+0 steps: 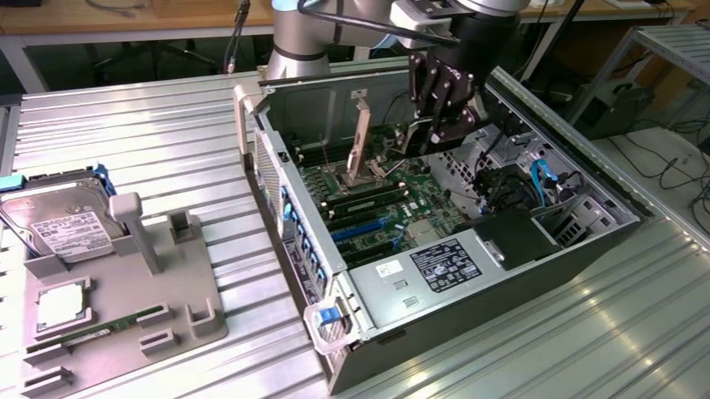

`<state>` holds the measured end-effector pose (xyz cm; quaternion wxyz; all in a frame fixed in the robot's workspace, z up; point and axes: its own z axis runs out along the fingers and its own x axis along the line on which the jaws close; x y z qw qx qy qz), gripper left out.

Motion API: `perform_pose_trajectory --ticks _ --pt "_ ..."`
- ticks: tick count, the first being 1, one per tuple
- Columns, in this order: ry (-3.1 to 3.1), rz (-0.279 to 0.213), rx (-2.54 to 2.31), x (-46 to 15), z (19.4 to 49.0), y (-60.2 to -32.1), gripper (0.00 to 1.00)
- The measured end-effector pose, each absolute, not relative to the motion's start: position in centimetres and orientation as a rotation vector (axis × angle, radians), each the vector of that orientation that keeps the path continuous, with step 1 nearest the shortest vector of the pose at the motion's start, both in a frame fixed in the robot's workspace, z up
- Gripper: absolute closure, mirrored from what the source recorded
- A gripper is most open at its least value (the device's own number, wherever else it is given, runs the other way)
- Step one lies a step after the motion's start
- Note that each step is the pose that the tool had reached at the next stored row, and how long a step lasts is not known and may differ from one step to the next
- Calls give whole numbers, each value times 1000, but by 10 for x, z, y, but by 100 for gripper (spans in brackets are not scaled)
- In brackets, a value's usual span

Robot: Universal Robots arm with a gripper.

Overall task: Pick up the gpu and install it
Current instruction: 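Insert the gpu into the slot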

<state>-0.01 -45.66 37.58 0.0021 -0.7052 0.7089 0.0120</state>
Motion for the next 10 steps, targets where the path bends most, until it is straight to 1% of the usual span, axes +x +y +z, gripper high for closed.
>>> perform_pose_trajectory --ticks 10 --pt "2224 38 -2212 0 372 -457 72"
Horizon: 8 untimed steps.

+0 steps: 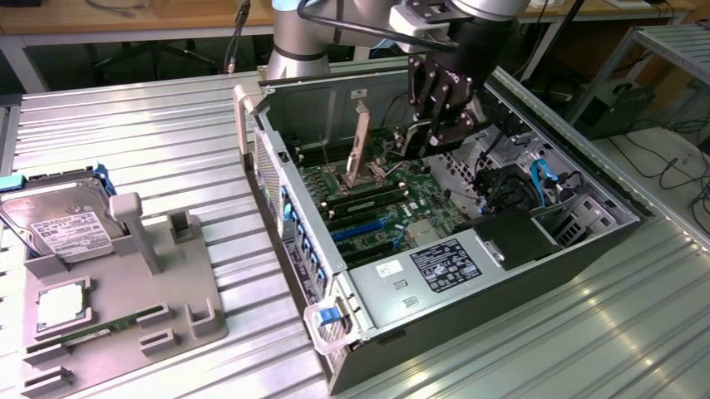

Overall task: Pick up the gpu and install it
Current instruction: 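Insert the gpu into the slot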

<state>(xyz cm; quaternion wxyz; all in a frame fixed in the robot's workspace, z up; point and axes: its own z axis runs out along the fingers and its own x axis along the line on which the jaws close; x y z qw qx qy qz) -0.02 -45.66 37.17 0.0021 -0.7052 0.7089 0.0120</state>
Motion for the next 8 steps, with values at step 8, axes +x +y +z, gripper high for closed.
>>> perform_pose_trajectory --ticks 8 --pt "2224 38 -2212 0 368 -457 72"
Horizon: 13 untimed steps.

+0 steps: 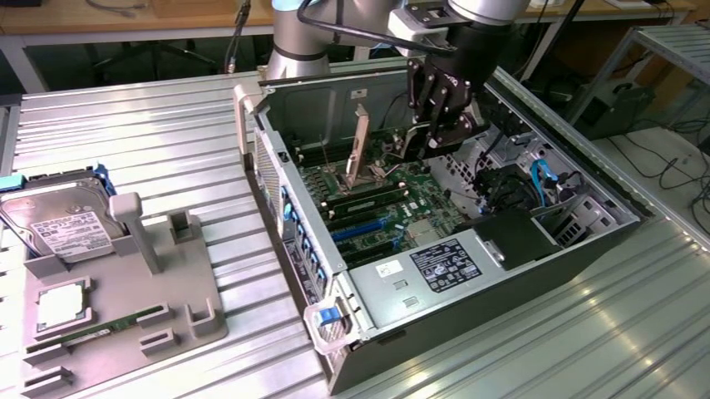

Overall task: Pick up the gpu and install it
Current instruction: 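Insert the gpu into the slot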

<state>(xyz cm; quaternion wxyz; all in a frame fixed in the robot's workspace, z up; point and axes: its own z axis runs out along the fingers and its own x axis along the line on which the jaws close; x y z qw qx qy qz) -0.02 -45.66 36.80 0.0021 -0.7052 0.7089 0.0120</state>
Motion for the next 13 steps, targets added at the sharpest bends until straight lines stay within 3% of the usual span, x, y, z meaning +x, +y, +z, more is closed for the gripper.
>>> perform_pose_trajectory --ticks 13 --pt "2224 38 -2212 0 362 -457 72"
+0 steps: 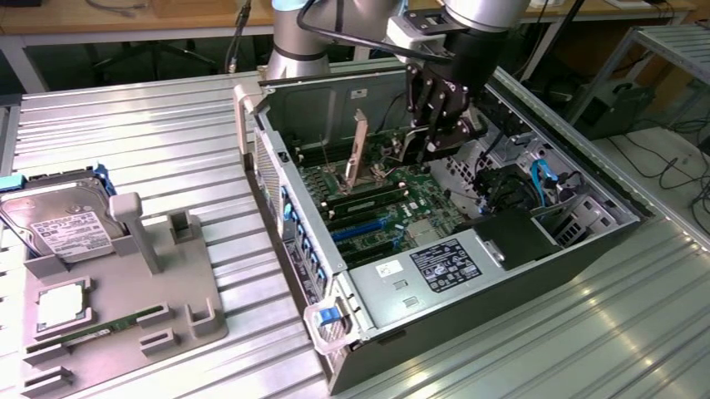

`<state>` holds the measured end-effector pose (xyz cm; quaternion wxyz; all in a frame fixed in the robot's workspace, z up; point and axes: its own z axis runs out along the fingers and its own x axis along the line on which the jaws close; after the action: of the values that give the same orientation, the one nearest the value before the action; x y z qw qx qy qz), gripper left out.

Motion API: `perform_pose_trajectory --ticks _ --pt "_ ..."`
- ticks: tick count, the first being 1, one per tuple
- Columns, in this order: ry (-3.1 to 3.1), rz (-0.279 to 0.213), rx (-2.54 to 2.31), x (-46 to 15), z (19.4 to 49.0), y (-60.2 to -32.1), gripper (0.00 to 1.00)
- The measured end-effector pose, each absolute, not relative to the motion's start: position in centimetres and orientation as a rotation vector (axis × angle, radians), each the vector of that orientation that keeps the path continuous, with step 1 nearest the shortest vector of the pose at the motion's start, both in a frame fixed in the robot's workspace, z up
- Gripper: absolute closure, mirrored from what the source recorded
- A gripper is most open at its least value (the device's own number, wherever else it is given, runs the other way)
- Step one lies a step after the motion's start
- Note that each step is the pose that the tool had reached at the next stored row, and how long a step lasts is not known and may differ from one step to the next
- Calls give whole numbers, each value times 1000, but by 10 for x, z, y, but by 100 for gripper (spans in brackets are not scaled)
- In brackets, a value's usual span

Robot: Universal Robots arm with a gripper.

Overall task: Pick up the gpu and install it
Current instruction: 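Insert the gpu into the slot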

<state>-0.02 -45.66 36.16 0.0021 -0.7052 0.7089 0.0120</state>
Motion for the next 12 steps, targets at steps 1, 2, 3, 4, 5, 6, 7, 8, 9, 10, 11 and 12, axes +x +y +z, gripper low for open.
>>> perform_pose_trajectory --ticks 1,2,3,4,5,6,7,8,9,10,11,12 --pt "2224 38 -2213 0 361 -457 72" --pt "2224 38 -2213 0 360 -457 72" --pt "2224 38 -2213 0 360 -457 72" --pt "2224 38 -2212 0 358 -457 72" --pt "2224 38 -2212 0 357 -457 72" --pt "2224 38 -2213 0 357 -457 72" --pt "2224 38 -2212 0 356 -457 72" --pt "2224 38 -2212 0 355 -457 72" --pt "2224 38 -2213 0 354 -457 72" --pt "2224 38 -2213 0 353 -457 72" --pt "2224 38 -2212 0 353 -457 72" --pt "2224 38 -2212 0 352 -457 72"
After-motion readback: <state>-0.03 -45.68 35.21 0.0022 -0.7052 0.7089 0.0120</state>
